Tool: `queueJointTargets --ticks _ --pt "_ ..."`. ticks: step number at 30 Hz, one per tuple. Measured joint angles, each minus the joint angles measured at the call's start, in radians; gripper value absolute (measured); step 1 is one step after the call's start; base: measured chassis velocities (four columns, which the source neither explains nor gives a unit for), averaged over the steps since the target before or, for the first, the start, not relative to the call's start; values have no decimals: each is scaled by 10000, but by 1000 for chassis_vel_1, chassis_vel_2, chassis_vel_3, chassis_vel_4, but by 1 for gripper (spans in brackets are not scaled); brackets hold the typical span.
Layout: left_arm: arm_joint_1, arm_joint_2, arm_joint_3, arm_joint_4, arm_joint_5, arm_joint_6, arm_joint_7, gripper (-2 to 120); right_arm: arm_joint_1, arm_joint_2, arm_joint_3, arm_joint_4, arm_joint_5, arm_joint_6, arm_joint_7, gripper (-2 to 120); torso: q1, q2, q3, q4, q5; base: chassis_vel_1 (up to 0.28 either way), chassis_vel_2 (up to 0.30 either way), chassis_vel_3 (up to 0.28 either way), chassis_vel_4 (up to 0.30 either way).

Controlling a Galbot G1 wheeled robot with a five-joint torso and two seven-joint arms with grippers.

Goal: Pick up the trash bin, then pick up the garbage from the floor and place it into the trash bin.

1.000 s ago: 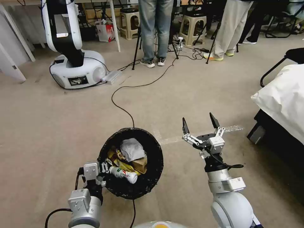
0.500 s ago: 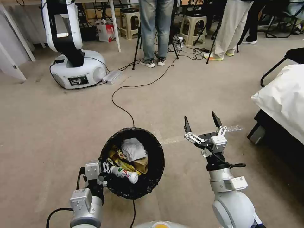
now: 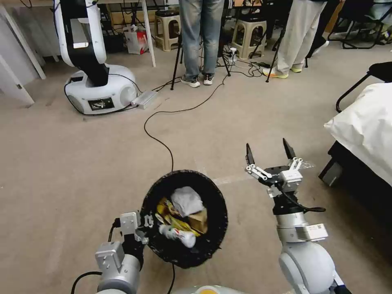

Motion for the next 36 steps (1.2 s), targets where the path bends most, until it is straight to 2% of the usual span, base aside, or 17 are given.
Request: queueJointTargets --ticks 4,17,24,36 --pt "-161 79 -2 0 -641 637 371 0 103 48 13 87 24 34 -89 100 1 0 0 -2 -2 0 0 0 0" --pt "-335 -60 -141 218 -1038 892 605 0 478 -117 -291 71 315 191 -529 100 0 0 0 1 -1 0 0 0 0" --pt "-1481 -125 -182 1301 -1475 835 813 0 348 -72 -338 19 452 942 -1329 100 0 0 0 0 -2 0 0 0 0" --pt "-2814 -261 -168 2530 -1862 724 766 0 176 36 -340 103 400 1426 -2043 100 0 0 0 0 -1 0 0 0 0"
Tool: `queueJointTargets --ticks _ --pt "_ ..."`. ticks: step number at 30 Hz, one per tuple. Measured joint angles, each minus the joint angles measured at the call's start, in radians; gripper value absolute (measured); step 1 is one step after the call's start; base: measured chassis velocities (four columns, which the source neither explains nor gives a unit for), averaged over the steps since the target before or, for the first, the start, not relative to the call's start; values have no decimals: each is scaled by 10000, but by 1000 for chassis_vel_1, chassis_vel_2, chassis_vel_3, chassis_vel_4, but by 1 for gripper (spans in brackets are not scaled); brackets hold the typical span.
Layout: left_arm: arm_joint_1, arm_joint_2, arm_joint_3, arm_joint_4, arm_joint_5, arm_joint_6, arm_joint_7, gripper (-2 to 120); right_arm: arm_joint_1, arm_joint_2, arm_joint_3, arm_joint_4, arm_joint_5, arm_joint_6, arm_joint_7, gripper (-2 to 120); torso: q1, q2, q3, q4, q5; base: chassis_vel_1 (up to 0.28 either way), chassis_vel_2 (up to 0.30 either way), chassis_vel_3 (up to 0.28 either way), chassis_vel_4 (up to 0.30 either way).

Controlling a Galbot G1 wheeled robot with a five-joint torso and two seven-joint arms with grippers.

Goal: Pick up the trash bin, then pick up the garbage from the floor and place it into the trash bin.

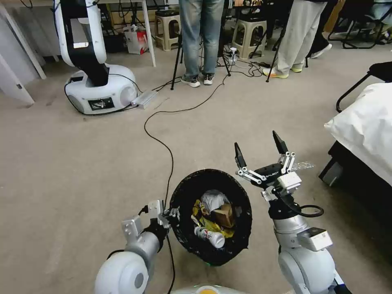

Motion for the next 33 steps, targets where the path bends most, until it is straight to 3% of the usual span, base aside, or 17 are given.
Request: queueJointTargets --ticks 20,31,33 --pt "-1151 -109 -122 1540 -289 -2 -366 0 -31 14 133 -77 85 307 -517 100 1 -1 0 0 0 0 0 0 0" --pt "-1343 -175 -149 1849 -289 -2 -432 0 8 35 146 -218 105 455 -726 100 1 -1 0 0 0 0 0 0 0" --pt "-1400 -200 -163 1922 -290 -3 -430 7 16 55 116 -247 106 486 -769 100 0 -1 0 0 0 0 0 0 0"
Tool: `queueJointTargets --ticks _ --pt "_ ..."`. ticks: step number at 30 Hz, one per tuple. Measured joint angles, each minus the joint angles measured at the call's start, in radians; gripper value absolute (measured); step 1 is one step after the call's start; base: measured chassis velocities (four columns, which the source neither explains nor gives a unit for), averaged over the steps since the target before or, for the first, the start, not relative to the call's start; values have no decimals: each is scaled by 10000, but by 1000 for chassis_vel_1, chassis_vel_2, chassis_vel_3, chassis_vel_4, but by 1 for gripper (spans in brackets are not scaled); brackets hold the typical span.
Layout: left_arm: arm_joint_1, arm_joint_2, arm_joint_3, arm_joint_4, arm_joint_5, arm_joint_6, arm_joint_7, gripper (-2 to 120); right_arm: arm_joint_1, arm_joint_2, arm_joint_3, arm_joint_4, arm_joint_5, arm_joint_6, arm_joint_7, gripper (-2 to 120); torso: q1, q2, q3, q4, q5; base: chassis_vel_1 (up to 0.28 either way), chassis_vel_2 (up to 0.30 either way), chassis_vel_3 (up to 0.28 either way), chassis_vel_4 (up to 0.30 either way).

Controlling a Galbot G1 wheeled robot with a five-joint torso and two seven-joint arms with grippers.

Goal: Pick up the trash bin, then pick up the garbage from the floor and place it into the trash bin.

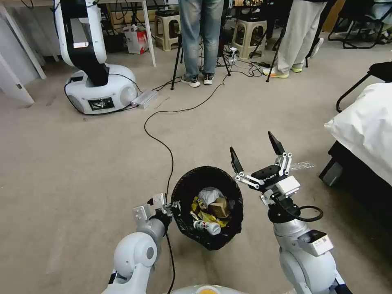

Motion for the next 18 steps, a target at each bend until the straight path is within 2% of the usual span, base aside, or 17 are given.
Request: queueJointTargets --ticks 1,3,6,18 --pt "0 0 0 0 0 0 0 7 0 0 0 0 0 0 0 100 0 0 0 0 0 0 0 0 0" --pt "-46 -13 -13 38 -7 0 2 15 -9 6 -33 -5 0 27 -35 100 0 0 0 0 -1 0 0 0 0" --pt "-109 -23 -46 67 -24 -3 -6 17 -34 4 -55 -15 -1 75 -75 100 0 0 0 2 2 0 0 0 0" --pt "-248 -103 -16 92 -102 -3 -32 18 -138 8 -78 -12 -49 169 -230 100 0 0 0 0 0 0 0 0 0"
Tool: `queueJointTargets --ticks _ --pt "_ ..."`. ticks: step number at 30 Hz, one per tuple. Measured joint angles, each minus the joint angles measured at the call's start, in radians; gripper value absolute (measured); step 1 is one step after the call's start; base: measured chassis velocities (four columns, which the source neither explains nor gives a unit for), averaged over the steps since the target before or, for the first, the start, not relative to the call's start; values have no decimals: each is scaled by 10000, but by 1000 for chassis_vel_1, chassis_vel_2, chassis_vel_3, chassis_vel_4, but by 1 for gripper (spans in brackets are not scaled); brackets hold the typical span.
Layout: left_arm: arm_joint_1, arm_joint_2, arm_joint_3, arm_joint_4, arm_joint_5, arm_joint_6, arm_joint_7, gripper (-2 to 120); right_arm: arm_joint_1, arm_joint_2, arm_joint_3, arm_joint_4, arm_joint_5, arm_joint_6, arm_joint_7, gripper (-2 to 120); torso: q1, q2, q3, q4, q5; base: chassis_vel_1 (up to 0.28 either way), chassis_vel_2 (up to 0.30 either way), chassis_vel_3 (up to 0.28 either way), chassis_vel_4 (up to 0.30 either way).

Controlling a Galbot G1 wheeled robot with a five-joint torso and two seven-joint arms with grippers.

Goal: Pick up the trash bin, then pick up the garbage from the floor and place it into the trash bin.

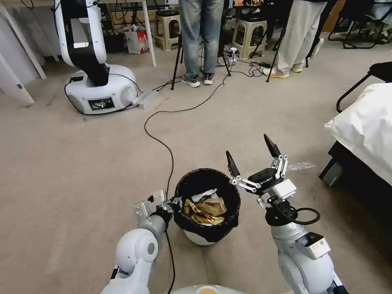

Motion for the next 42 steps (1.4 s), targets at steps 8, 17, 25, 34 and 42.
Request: queueJointTargets --ticks 8,17,25,34,42 --pt "-21 -86 28 -112 -19 0 -9 18 -122 9 -35 56 -63 77 -95 100 0 0 0 -1 0 0 0 0 0" --pt "292 -34 3 -550 19 -12 29 37 -167 25 -44 70 -151 144 -132 100 0 0 0 -1 -1 0 0 0 0" --pt "1299 178 -134 -1644 624 -273 6 69 -98 125 -194 3 -230 160 -138 100 0 0 -1 0 -1 0 0 0 0" --pt "2291 224 -106 -2945 1483 -1027 40 97 -25 152 -326 -104 -296 143 -97 100 0 0 -1 0 -1 0 0 0 0" --pt "2859 160 -36 -3623 2624 -3109 -474 100 -30 196 -373 -184 -362 147 -62 100 0 0 0 -1 -1 0 0 0 0"
